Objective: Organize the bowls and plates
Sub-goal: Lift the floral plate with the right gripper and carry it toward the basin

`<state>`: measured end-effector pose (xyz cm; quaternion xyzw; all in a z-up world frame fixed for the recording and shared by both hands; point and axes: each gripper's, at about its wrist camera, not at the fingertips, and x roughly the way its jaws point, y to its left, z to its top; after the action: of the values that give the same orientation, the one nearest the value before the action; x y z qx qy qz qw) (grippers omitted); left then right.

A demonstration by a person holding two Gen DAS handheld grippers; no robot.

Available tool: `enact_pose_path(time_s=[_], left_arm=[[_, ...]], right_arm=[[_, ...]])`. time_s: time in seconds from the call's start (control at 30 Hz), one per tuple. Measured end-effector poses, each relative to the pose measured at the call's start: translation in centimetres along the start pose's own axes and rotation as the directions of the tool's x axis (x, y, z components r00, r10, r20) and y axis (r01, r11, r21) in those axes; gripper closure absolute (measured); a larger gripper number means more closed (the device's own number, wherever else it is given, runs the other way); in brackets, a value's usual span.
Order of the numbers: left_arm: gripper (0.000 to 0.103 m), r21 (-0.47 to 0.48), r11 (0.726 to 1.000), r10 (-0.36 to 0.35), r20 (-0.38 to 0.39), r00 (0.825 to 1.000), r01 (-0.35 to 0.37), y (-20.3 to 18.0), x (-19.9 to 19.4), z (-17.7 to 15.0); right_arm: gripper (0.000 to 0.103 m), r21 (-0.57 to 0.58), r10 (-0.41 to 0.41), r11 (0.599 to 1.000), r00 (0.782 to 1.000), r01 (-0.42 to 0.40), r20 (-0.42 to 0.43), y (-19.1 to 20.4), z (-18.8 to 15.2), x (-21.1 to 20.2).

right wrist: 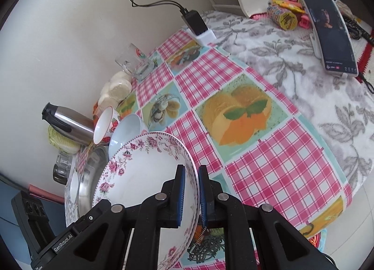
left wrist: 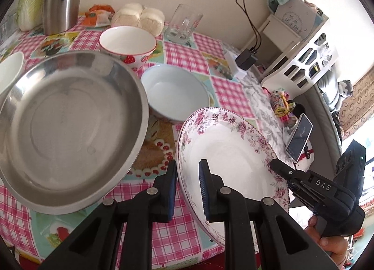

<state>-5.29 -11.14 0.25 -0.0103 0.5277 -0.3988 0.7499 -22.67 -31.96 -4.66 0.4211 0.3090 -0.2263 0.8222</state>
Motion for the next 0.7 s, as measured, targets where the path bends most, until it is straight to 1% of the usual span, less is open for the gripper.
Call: enact_pose_path(time_s=[0.1, 0.27, 0.43, 0.6, 0.7], left_arm=[[0.084, 0.001, 1.000, -0.013, 0.033, 0.999, 0.013, 0.2, -0.8, 0.5], [0.084, -0.028, 0.999, -0.037, 0.074, 0.997, 0.039, 1.3, -1.9, 1.4], [0.084, -0.041, 0.999, -0.029, 0.129, 0.991, 0.034, 2.2, -3.1, 2.1], [0.084, -0.067, 0.997, -0.015, 0.191, 0.981, 0.029, 3.6, -4.6, 3.1], [0.084, -0.106, 0.994, -0.011, 0.221, 0.975, 0.035, 4.9, -5.3, 3.6]], right_arm=[[0.091, -0.014, 0.011, 1.000, 1.000, -0.010, 0.021, 0.5, 0.0, -0.5], [0.091, -0.019, 0.032, 0.999, 0.999, -0.032, 0.037, 2.0, 0.2, -0.6], [0.091, -0.059, 0.036, 0.998, 0.998, -0.033, 0.054, 4.3, 0.6, -1.0], [0.091, -0.111, 0.042, 0.993, 0.997, -0.034, 0.066, 7.4, 1.3, -1.1], [0.091, -0.131, 0.058, 0.990, 0.996, -0.049, 0.067, 9.2, 1.8, -0.9]])
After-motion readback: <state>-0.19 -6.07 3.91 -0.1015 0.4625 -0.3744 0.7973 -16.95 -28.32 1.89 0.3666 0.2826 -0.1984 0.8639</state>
